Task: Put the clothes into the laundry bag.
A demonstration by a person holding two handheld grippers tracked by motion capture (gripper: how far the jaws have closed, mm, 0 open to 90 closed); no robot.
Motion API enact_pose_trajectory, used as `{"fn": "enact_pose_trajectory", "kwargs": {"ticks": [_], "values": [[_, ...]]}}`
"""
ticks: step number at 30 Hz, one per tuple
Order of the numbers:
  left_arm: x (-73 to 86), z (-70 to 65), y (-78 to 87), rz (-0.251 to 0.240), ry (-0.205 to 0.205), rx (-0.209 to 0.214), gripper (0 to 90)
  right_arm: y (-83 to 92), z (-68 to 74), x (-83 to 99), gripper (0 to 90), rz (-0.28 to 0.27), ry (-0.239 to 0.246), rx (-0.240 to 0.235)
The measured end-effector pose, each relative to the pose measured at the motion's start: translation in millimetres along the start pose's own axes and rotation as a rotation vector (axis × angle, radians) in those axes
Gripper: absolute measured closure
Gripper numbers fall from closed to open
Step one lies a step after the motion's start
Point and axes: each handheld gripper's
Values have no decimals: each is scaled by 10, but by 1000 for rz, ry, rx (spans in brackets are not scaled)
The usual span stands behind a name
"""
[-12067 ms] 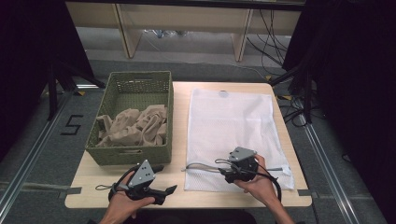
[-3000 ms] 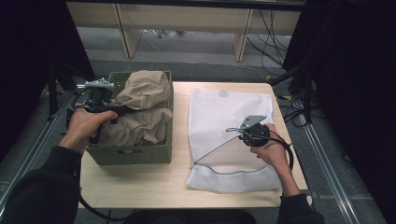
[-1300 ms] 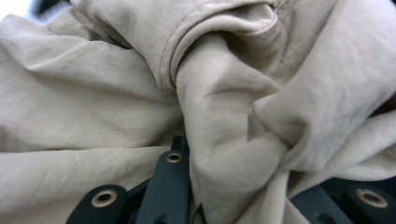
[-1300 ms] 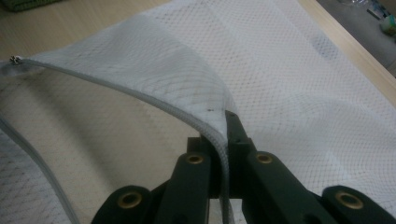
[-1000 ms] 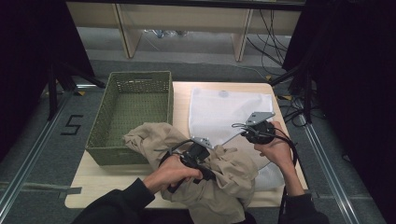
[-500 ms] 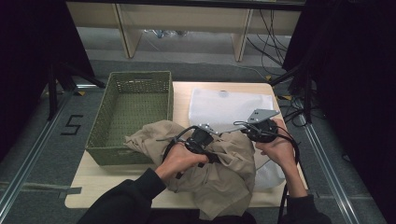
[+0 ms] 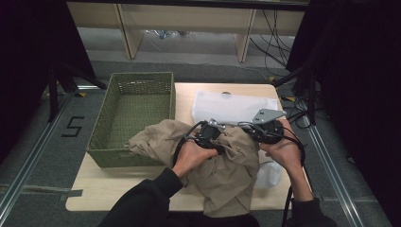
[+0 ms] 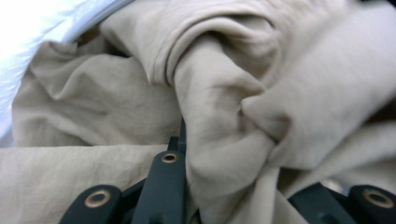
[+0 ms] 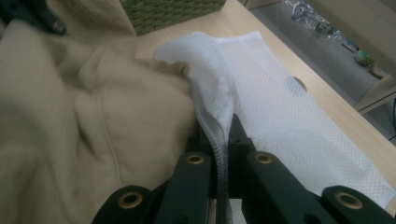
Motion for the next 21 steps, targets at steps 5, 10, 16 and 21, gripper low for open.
{"fn": "enact_pose_trajectory", "kwargs": {"ticks": [5, 10, 16, 21], "values": [[230, -60, -429, 54, 20, -57, 659, -26, 7, 16, 900, 13, 10, -3], [337, -144, -619, 68, 59, -71, 450, -79, 1, 126, 900, 55, -13, -7], [10, -156, 383, -78, 5, -52, 266, -70, -29, 143, 900, 44, -13, -16], [14, 111, 935, -50, -36, -148, 254, -80, -3, 127, 900, 46, -6, -23]]}}
Point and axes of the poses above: each handheld gripper's, and its own axes: y roughly backward along the jaws, x roughly out of its underside, z roughly to its left, and after that the axes turned 13 degrees about -z, right-handed
